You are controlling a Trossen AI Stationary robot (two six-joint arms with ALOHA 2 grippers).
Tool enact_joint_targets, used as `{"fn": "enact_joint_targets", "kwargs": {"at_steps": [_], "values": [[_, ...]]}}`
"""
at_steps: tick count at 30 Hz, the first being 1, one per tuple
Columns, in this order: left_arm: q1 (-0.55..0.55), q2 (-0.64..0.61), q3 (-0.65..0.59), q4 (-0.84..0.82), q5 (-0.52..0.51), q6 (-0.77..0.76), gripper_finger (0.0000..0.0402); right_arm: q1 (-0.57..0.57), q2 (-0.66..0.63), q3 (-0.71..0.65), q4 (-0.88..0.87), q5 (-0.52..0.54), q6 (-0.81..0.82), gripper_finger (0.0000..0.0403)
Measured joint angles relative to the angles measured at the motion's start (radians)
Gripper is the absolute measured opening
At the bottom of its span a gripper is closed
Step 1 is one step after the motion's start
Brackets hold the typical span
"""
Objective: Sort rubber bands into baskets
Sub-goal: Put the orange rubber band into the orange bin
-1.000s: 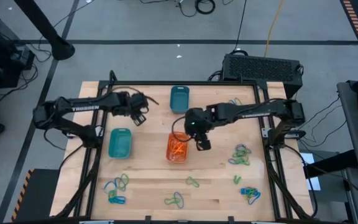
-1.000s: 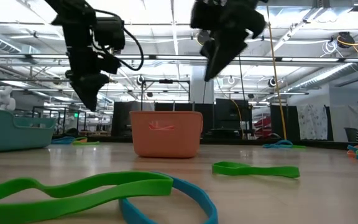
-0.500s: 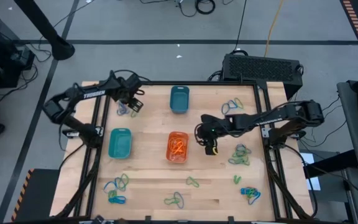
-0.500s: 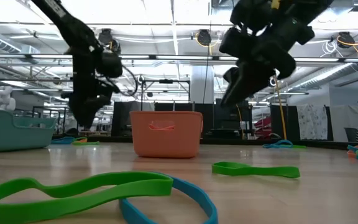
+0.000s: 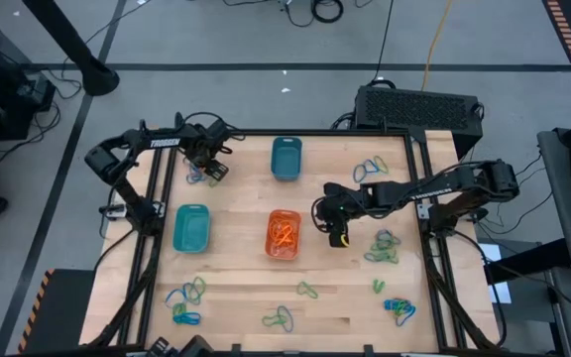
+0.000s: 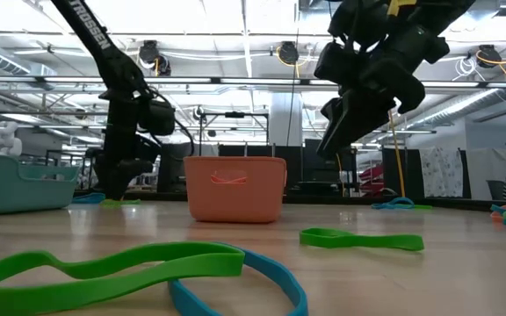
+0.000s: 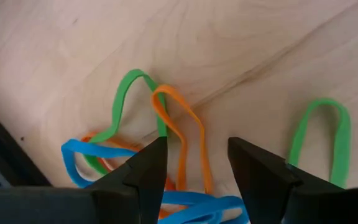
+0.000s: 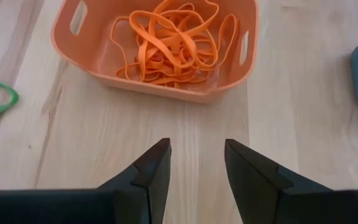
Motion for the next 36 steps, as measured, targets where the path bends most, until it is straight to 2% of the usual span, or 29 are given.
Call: {"fn": "enact_joint_targets", "kwargs": {"at_steps": [5,13,18,26,34,36], "values": [[0.016,0.002,0.007,-0.003,0.044,0.042,0.0159,0.000,0.000,0.000,0.002,0.000,0.012,0.0144],[0.053,0.004,0.012,0.000,0.085,0.070,0.0012,0.000,0.000,0.000,0.005,0.000,0.024,0.0144],[0.048,-0.047,0.006,-0.016,0.065,0.075,0.0005,0.000,0.001,0.000,0.005,0.000,0.027,0.0144],[-0.007,-0.263,0.008,-0.025,0.091,0.070,0.0003,0.000,0.002,0.000,0.025,0.000,0.027,0.0144],[-0.137,-0.396,0.008,-0.003,0.236,0.053,0.0002,0.000,0.002,0.000,0.071,0.000,0.024,0.0144],[-0.182,-0.404,0.009,0.019,0.307,0.039,0.0002,0.000,0.002,0.000,0.071,0.000,0.024,0.0144]]}}
